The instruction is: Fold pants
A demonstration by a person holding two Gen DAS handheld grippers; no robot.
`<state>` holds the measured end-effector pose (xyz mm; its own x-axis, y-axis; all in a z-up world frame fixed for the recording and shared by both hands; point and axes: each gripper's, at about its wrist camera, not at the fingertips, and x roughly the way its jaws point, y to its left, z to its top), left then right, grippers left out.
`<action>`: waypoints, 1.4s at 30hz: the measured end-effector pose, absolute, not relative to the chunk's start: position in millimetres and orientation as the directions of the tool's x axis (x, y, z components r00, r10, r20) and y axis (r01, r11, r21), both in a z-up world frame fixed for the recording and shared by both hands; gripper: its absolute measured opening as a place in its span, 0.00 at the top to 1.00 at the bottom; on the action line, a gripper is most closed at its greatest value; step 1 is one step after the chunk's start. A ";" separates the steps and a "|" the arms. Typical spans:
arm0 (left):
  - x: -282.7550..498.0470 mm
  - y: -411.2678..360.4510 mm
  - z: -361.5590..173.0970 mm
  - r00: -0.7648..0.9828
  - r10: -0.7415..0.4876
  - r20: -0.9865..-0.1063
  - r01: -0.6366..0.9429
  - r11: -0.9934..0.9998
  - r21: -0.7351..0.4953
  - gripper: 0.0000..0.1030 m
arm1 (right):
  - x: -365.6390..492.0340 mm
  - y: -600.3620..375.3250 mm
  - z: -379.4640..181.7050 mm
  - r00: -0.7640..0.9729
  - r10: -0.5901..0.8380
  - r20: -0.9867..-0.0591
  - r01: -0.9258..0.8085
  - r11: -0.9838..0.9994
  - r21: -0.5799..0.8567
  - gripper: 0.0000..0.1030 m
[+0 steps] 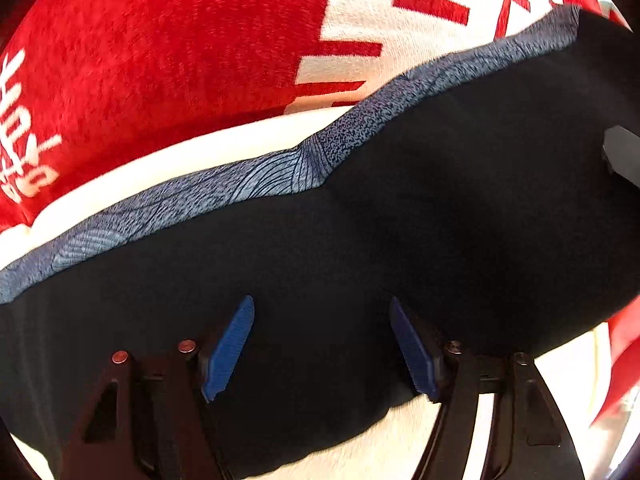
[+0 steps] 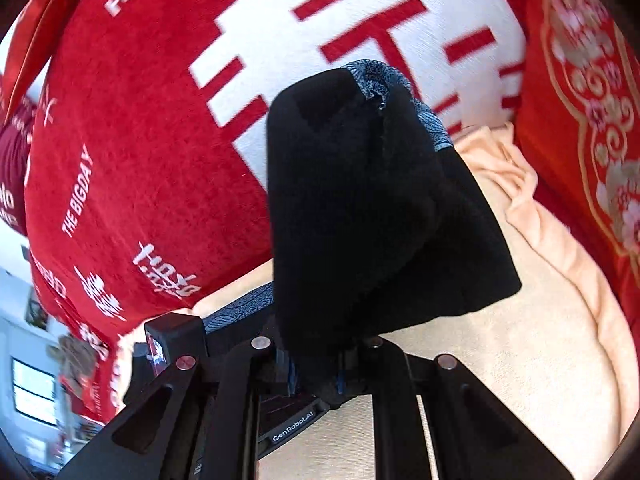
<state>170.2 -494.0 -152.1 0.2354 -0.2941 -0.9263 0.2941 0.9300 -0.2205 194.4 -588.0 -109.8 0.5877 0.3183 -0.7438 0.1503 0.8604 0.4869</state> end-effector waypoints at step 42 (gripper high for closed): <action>152.3 -237.2 -88.3 0.197 -0.431 -0.881 0.158 0.900 -0.405 0.12 | 178.9 -439.5 -193.0 0.350 0.622 -0.700 0.322 0.622 0.714 0.48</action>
<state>152.3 -237.2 -88.3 0.1970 -0.4310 -0.8806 0.1583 0.9004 -0.4053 178.9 -439.5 -193.0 0.3505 0.6219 -0.7003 0.3218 0.6222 0.7137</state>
